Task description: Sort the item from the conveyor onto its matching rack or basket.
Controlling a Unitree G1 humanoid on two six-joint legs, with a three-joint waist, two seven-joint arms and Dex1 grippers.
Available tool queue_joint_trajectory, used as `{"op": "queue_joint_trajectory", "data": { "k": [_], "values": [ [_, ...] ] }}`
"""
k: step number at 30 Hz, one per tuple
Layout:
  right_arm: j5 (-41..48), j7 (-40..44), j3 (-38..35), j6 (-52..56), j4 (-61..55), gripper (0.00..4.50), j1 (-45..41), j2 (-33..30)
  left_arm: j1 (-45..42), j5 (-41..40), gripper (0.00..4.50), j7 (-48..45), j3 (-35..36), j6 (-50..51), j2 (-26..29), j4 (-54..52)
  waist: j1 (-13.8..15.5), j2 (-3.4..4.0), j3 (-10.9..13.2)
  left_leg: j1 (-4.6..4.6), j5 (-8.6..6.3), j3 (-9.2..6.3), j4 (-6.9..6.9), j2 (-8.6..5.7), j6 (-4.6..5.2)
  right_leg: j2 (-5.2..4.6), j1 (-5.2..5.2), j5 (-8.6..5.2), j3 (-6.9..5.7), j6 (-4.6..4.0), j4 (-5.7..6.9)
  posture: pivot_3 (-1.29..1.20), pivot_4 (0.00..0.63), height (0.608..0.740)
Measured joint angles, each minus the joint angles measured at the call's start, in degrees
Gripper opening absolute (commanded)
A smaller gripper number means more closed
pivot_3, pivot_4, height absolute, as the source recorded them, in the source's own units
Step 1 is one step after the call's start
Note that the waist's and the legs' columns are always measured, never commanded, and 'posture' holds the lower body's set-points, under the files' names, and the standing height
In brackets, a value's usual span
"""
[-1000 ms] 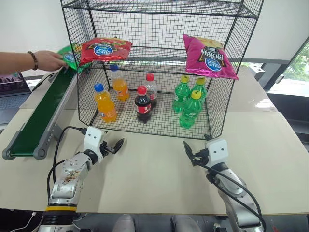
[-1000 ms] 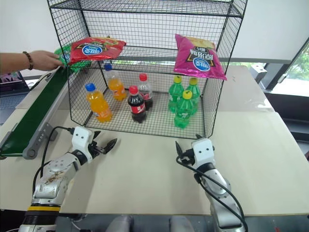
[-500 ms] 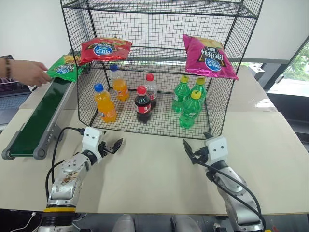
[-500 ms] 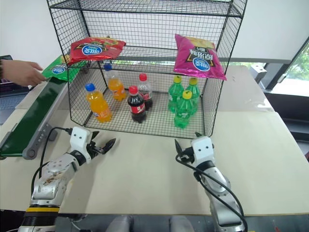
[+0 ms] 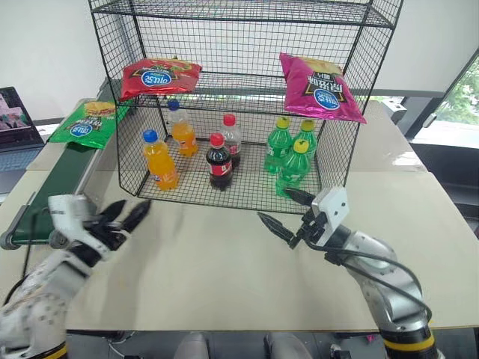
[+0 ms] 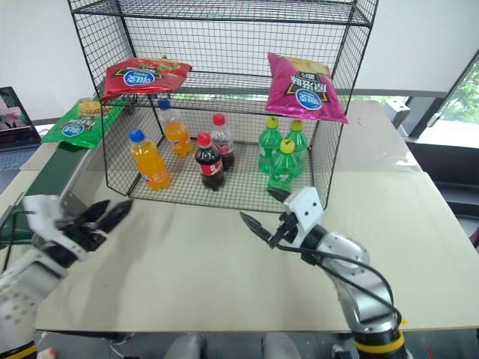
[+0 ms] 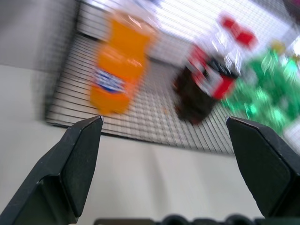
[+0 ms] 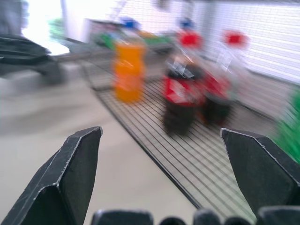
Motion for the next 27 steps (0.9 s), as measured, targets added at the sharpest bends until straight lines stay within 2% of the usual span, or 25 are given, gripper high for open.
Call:
{"op": "queue_joint_trajectory", "data": {
  "k": [2, 5, 12, 17, 27],
  "values": [
    [1.3, 1.5, 0.6, 0.6, 0.2, 4.50, -1.7, 0.0, 0.3, -3.7, 4.46, 2.6, 2.7, 0.4, -0.6, 0.9, 0.2, 0.00, 0.0, 0.00, 0.00, -0.04, 0.03, 0.00, 0.00, -0.01, 0.01, 0.00, -0.04, 0.00, 0.00, 0.00, 0.150, 0.740],
    [6.5, 7.5, 2.5, 1.7, 1.9, 4.50, -7.6, 0.8, 3.2, -19.6, 4.46, 13.1, 10.6, -0.4, -3.7, 1.6, -0.1, -0.10, 0.0, -0.02, -0.02, -0.06, 0.07, 0.02, 0.02, -0.02, 0.01, 0.00, -0.05, -0.01, 0.02, 0.00, 0.150, 0.740],
    [12.9, 13.9, 3.0, 3.6, 4.0, 4.50, -13.2, 1.0, 9.7, -37.0, 4.46, 23.2, 18.2, -6.8, -3.8, 3.7, 0.5, -0.14, 0.0, -0.01, -0.03, -0.11, 0.09, 0.00, 0.01, -0.04, 0.03, -0.01, -0.15, -0.05, 0.04, 0.00, 0.150, 0.740],
    [14.4, 16.1, 3.5, 4.3, 5.7, 4.50, -16.9, 1.9, 12.1, -41.6, 4.46, 24.7, 18.7, -9.8, -3.8, 7.6, 0.4, -0.14, 0.0, 0.01, -0.03, -0.12, 0.06, 0.00, 0.00, -0.03, 0.00, -0.05, -0.20, -0.12, 0.05, 0.00, 0.150, 0.740],
    [16.4, 19.4, 4.4, 4.4, 7.7, 4.50, -22.8, 4.7, 9.1, -43.0, 4.46, 25.1, 16.1, -12.1, -3.0, 14.9, 0.3, -0.21, 0.0, 0.00, -0.04, -0.14, -0.05, 0.01, -0.04, -0.03, -0.02, -0.07, -0.25, -0.16, 0.02, 0.00, 0.150, 0.740]
  ]
}}
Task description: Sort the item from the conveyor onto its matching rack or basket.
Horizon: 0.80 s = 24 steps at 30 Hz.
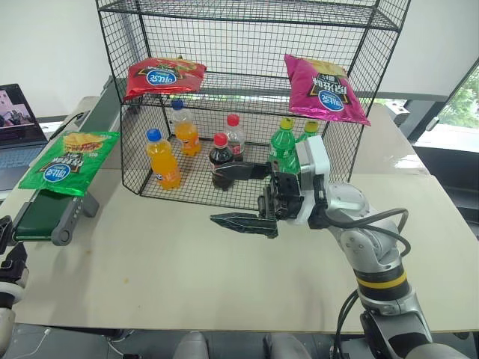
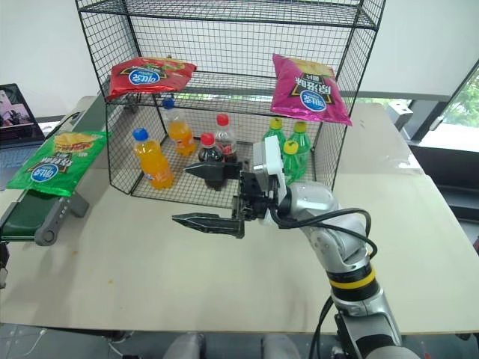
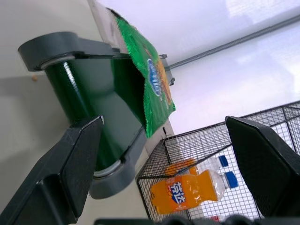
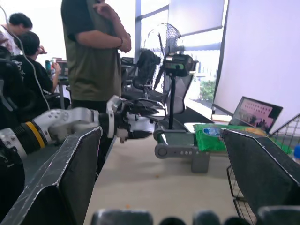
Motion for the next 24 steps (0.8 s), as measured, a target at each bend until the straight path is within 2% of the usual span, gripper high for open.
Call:
{"op": "queue_joint_trajectory", "data": {
  "k": [8, 24],
  "values": [
    [0.0, 3.3, 0.0, 0.0, 0.2, 4.50, -0.3, -0.5, 0.5, 0.0, 4.46, 0.8, -0.1, -0.6, 0.0, 0.7, 0.0, -0.01, 0.0, 0.00, -0.01, 0.00, -0.03, 0.00, -0.03, 0.00, -0.01, -0.01, -0.01, -0.01, -0.01, 0.00, 0.150, 0.740],
    [-0.1, 3.7, 0.0, 0.0, 1.2, 4.50, -1.8, -0.2, 3.0, 0.8, 4.46, -1.3, -0.1, -0.6, 0.0, 2.2, -0.1, 0.00, 0.0, 0.00, -0.02, 0.00, -0.06, 0.00, -0.06, -0.01, -0.04, -0.03, -0.01, -0.03, -0.05, 0.00, 0.150, 0.740]
  ]
}}
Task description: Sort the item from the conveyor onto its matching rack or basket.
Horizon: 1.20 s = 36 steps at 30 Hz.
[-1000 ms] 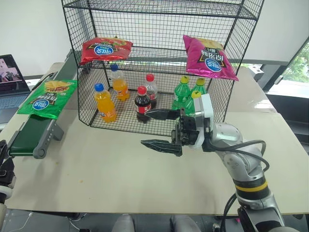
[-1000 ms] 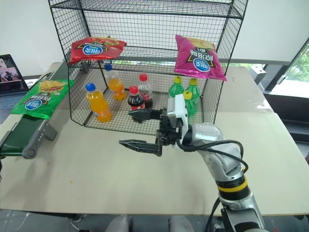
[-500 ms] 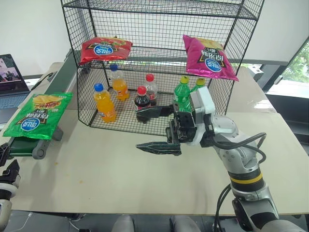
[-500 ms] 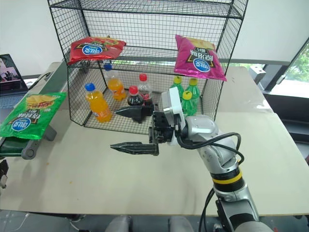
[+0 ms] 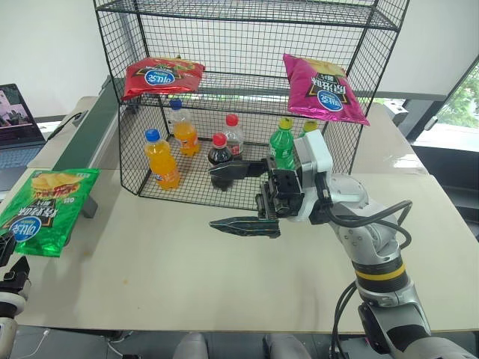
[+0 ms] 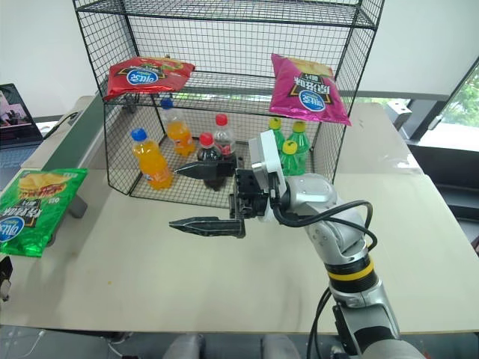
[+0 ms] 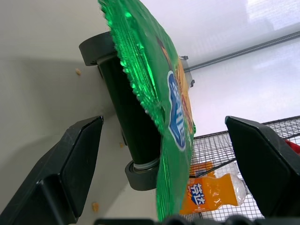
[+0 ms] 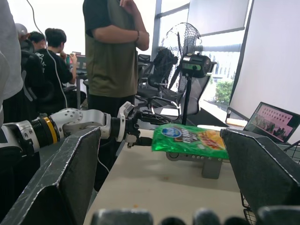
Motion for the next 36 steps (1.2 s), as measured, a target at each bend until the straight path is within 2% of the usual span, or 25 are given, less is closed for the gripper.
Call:
{"op": "queue_joint_trajectory", "data": {
  "k": [2, 3, 5, 12, 19, 26, 30, 34, 36],
  "values": [
    [0.0, -0.1, 0.0, 0.0, 0.0, 4.50, 0.0, 0.0, 0.0, 0.7, 4.46, -0.5, 0.0, 0.0, 0.5, 0.3, 0.0, 0.00, 0.0, 0.00, 0.00, 0.00, 0.00, 0.00, -0.01, 0.00, 0.00, 0.00, 0.00, 0.00, -0.01, 0.00, 0.150, 0.740],
    [0.0, -0.2, 0.0, 0.0, 0.0, 4.50, 0.0, 0.0, -0.1, 1.1, 3.93, -0.7, 0.0, 0.0, 0.7, 0.5, 0.0, 0.00, 0.0, 0.00, 0.00, 0.00, 0.00, 0.00, -0.01, 0.00, -0.01, 0.00, 0.00, 0.00, -0.01, 0.00, 0.150, 0.740],
    [-0.1, -0.4, 0.1, 0.0, 0.0, 4.50, 0.0, 0.1, -0.1, 1.5, 3.28, -1.0, 0.1, -0.1, 1.1, 1.1, 0.0, 0.01, 0.0, 0.00, -0.01, 0.00, -0.02, 0.00, -0.01, 0.00, -0.01, -0.01, 0.00, 0.00, -0.01, 0.00, 0.150, 0.740],
    [-0.8, -0.5, 0.8, -0.5, 0.4, 4.50, 0.0, 0.2, 0.0, 1.5, 0.04, -1.9, 0.4, -0.1, 1.7, 1.7, 0.0, 0.01, 0.0, 0.00, -0.03, 0.00, -0.03, 0.00, -0.05, 0.00, -0.02, -0.01, 0.00, -0.01, -0.04, 0.00, 0.150, 0.740],
    [-1.3, -0.8, 0.9, -0.9, 0.7, 4.50, 0.1, 0.1, 0.5, -2.1, 0.04, 0.0, 1.1, -1.0, 1.7, -4.6, 0.1, 0.00, 0.0, -0.02, -0.05, 0.00, -0.04, 0.02, -0.11, -0.01, -0.02, -0.02, 0.00, -0.01, -0.09, 0.00, 0.150, 0.740],
    [-2.5, -5.9, -1.1, -1.1, 0.5, 4.50, 2.7, 0.0, -3.3, -10.3, 0.04, 3.9, -0.6, -1.0, 8.2, -18.1, 0.2, 0.01, 0.1, -0.04, -0.05, 0.01, -0.06, 0.02, -0.20, -0.03, 0.04, 0.02, 0.00, 0.03, -0.40, 0.00, 0.150, 0.740],
    [-3.5, -11.3, -3.5, -1.1, -0.7, 4.50, 5.1, 0.0, -10.9, -11.1, 0.04, 4.8, -7.1, -0.9, 9.2, -24.4, 0.6, 0.09, 0.2, -0.15, 0.00, 0.00, -0.15, 0.02, -0.28, -0.02, 0.02, 0.05, -0.01, 0.06, -0.50, 0.00, 0.150, 0.740],
    [-5.0, -18.1, -5.4, -1.3, -4.2, 4.50, 6.3, 0.9, -23.8, -11.6, 0.04, 5.8, -18.7, 0.1, 11.7, -27.0, 1.0, 0.10, 0.2, -0.21, 0.04, -0.01, -0.17, 0.01, -0.33, -0.02, 0.02, 0.10, 0.00, 0.10, -0.59, 0.00, 0.150, 0.740],
    [-6.2, -21.3, -6.4, -1.9, -5.9, 4.50, 6.8, 1.3, -30.7, -11.7, 0.04, 6.2, -24.1, 0.8, 11.0, -25.7, 1.2, 0.14, 0.2, -0.23, 0.04, -0.02, -0.17, 0.01, -0.33, -0.01, 0.00, 0.11, -0.01, 0.11, -0.58, 0.00, 0.150, 0.740]
  ]
}}
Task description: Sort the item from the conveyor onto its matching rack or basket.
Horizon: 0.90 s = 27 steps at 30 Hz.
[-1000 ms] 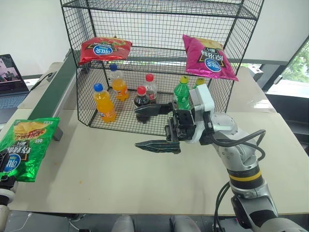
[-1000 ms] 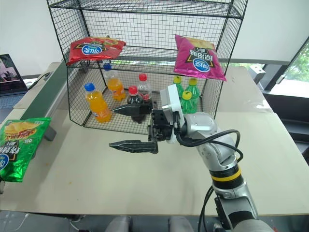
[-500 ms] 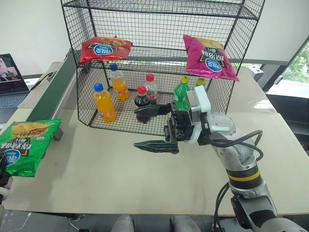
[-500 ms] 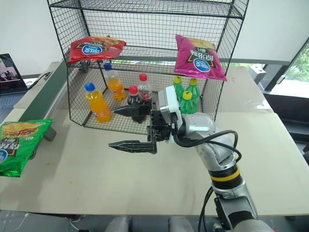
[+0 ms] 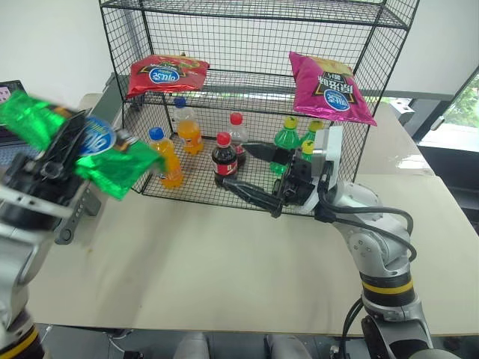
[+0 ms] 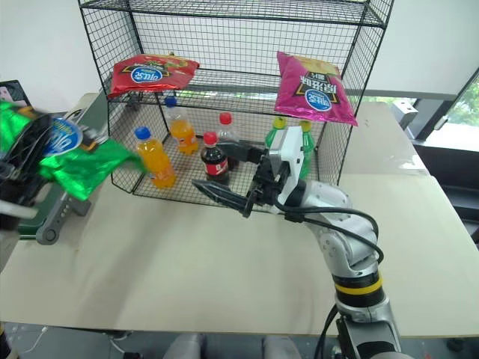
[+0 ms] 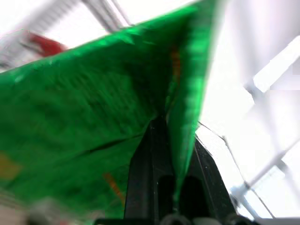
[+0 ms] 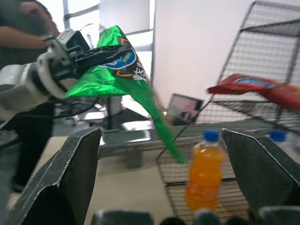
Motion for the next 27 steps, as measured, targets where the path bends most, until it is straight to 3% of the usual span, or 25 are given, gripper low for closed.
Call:
{"op": "queue_joint_trajectory", "data": {
  "k": [6, 14, 21, 27],
  "values": [
    [-5.1, -9.4, -2.5, -3.4, -5.2, 4.50, 0.9, 1.5, -23.6, 1.1, 0.04, -2.3, -14.0, 3.3, -5.2, 13.4, 0.6, 0.01, 0.0, -0.12, 0.03, -0.14, 0.07, -0.05, -0.02, 0.01, 0.00, 0.04, -0.11, 0.04, -0.03, 0.00, 0.150, 0.740],
    [-9.8, -18.0, -2.3, -3.7, -11.6, 4.50, 4.9, 2.2, -46.8, 16.3, 0.04, -18.9, -20.5, 3.2, -15.1, 42.2, 0.5, 0.05, 0.0, -0.24, 0.08, -0.29, 0.07, -0.16, -0.03, 0.00, -0.01, 0.05, -0.15, 0.05, -0.10, 0.00, 0.150, 0.740],
    [-10.7, -21.5, -2.0, -2.2, -15.5, 4.50, 6.7, 1.6, -46.7, 26.1, 0.04, -24.0, -19.6, 3.4, -20.1, 50.3, 0.1, 0.43, 0.0, -0.23, 0.12, -0.32, 0.05, -0.15, 0.02, 0.00, -0.01, 0.04, -0.13, 0.06, -0.07, 0.00, 0.150, 0.740],
    [-10.6, -22.2, -2.1, -1.3, -15.8, 4.50, 6.7, 0.7, -40.0, 27.1, 0.04, -17.0, -16.1, 4.7, -22.8, 45.5, 0.4, 0.43, 0.0, -0.26, 0.12, -0.34, 0.17, -0.15, 0.02, -0.02, 0.01, 0.05, -0.13, 0.08, -0.03, 0.00, 0.150, 0.740]
  ]
}}
